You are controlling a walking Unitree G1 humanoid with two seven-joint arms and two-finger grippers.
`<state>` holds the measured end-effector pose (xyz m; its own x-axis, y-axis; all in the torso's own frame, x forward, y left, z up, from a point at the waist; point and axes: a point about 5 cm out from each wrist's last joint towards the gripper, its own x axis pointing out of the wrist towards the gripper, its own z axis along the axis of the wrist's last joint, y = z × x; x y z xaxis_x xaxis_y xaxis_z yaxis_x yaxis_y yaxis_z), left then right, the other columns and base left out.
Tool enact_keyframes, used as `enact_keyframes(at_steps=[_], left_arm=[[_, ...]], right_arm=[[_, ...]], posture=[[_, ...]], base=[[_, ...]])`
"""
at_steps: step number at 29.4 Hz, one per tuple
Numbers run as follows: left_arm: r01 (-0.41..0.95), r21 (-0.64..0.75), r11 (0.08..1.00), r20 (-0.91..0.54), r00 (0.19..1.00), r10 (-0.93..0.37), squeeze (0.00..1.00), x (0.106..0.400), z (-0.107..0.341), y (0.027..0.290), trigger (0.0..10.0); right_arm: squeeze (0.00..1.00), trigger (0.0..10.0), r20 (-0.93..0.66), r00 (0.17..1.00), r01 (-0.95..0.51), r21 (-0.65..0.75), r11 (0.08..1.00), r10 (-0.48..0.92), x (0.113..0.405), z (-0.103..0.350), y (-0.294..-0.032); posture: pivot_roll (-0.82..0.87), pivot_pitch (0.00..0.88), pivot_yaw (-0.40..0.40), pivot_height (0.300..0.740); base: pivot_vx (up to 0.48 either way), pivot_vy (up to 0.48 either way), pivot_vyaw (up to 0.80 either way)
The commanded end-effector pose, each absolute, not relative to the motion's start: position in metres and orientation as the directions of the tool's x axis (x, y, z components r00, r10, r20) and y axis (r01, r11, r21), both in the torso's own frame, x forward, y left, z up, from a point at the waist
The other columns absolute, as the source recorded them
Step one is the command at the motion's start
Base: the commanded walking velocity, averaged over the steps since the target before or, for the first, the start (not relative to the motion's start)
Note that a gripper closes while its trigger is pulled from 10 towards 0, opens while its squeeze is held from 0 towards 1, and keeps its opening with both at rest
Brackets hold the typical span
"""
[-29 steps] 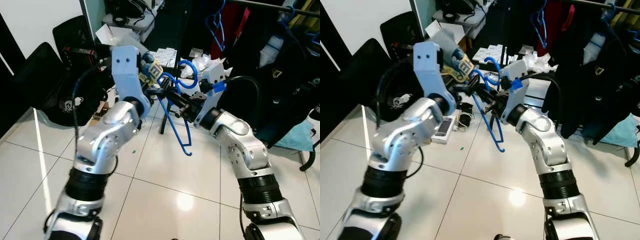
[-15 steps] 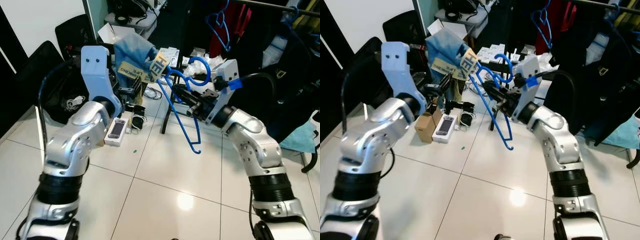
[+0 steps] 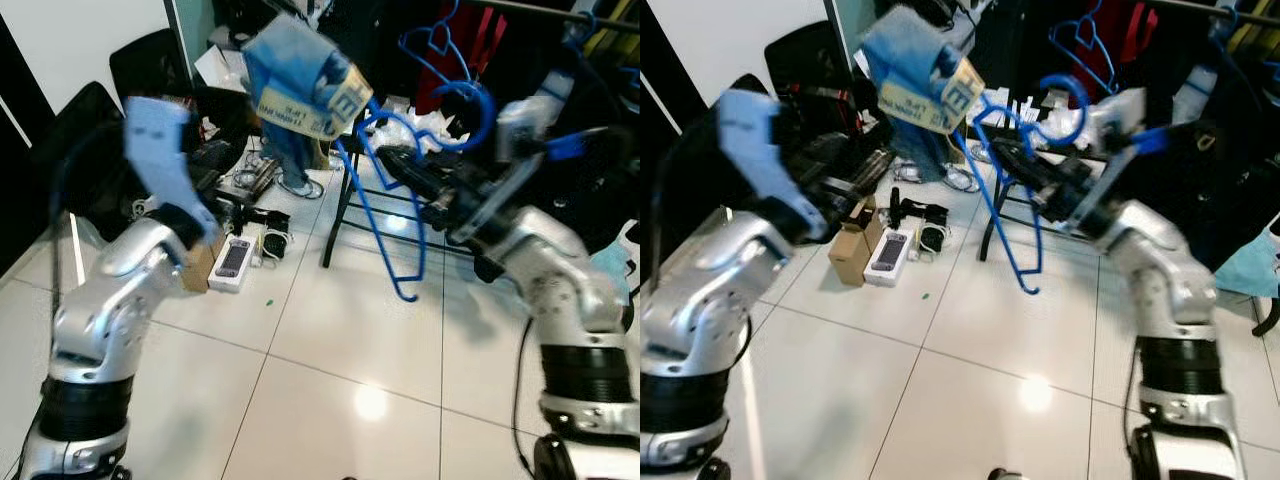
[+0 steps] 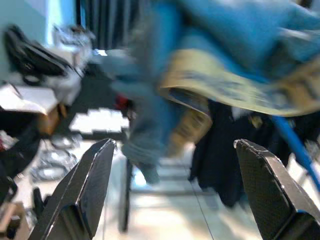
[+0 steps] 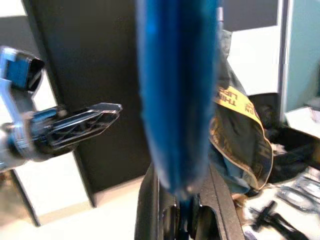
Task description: Hang hanger
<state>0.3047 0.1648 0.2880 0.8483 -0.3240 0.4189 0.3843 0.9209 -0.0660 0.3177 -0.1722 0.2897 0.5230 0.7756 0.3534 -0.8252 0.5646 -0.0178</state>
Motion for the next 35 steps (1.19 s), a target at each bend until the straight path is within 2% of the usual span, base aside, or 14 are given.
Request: enact_keyframes(at_steps=[1, 5, 11, 16, 19, 21, 23, 30, 35], left_arm=[[0.377, -0.098, 0.921, 0.407, 0.860, -0.308, 0.00, 0.305, 0.280, 0.169, 10.0], [0.305, -0.088, 0.948, 0.417, 0.876, -0.243, 0.00, 0.302, 0.271, 0.183, 10.0], [0.312, -0.073, 0.947, 0.432, 0.866, -0.252, 0.00, 0.301, 0.267, 0.184, 10.0], [0.302, -0.001, 0.953, 0.484, 0.834, -0.264, 0.00, 0.297, 0.270, 0.174, 10.0], [0.293, 0.049, 0.955, 0.501, 0.820, -0.278, 0.00, 0.295, 0.273, 0.168, 10.0], [0.300, 0.154, 0.941, 0.518, 0.787, -0.335, 0.00, 0.289, 0.276, 0.152, 10.0], [0.300, 0.183, 0.936, 0.522, 0.777, -0.351, 0.00, 0.287, 0.276, 0.147, 10.0], [0.288, 0.209, 0.935, 0.542, 0.761, -0.356, 0.00, 0.285, 0.278, 0.136, 10.0], [0.262, 0.230, 0.937, 0.548, 0.761, -0.347, 0.00, 0.286, 0.278, 0.137, 10.0]], right_arm=[[0.00, 10.0, 0.369, 0.496, -0.844, -0.009, 0.536, 0.786, 0.313, 0.292, -0.176], [0.00, 10.0, 0.358, 0.449, -0.875, -0.008, 0.483, 0.819, 0.301, 0.293, -0.190], [0.00, 10.0, 0.363, 0.423, -0.892, 0.005, 0.453, 0.830, 0.295, 0.295, -0.195], [0.00, 10.0, 0.358, 0.383, -0.916, 0.024, 0.401, 0.851, 0.290, 0.296, -0.193], [0.00, 10.0, 0.348, 0.392, -0.913, 0.037, 0.406, 0.852, 0.291, 0.293, -0.191], [0.00, 10.0, 0.332, 0.412, -0.907, 0.055, 0.418, 0.849, 0.296, 0.287, -0.183], [0.00, 10.0, 0.330, 0.415, -0.906, 0.061, 0.420, 0.848, 0.297, 0.286, -0.181], [0.00, 10.0, 0.328, 0.417, -0.907, 0.085, 0.413, 0.848, 0.303, 0.281, -0.170], [0.00, 10.0, 0.328, 0.394, -0.917, 0.084, 0.389, 0.858, 0.301, 0.282, -0.167]], posture=[[-0.02, 0.154, -0.022, 0.740], [-0.03, 0.153, -0.020, 0.740], [-0.03, 0.152, -0.019, 0.740], [-0.03, 0.146, -0.023, 0.740], [-0.03, 0.147, -0.025, 0.740], [-0.03, 0.150, -0.026, 0.740], [-0.03, 0.150, -0.026, 0.740], [-0.03, 0.151, -0.028, 0.740], [-0.03, 0.152, -0.028, 0.740]], base=[[0.000, 0.000, 0.00], [0.000, 0.000, 0.00], [0.000, 0.000, 0.00], [0.000, 0.000, 0.00], [0.000, 0.000, 0.00], [0.000, 0.000, 0.00], [0.000, 0.000, 0.00], [0.000, 0.000, 0.00], [0.000, 0.000, 0.00]])
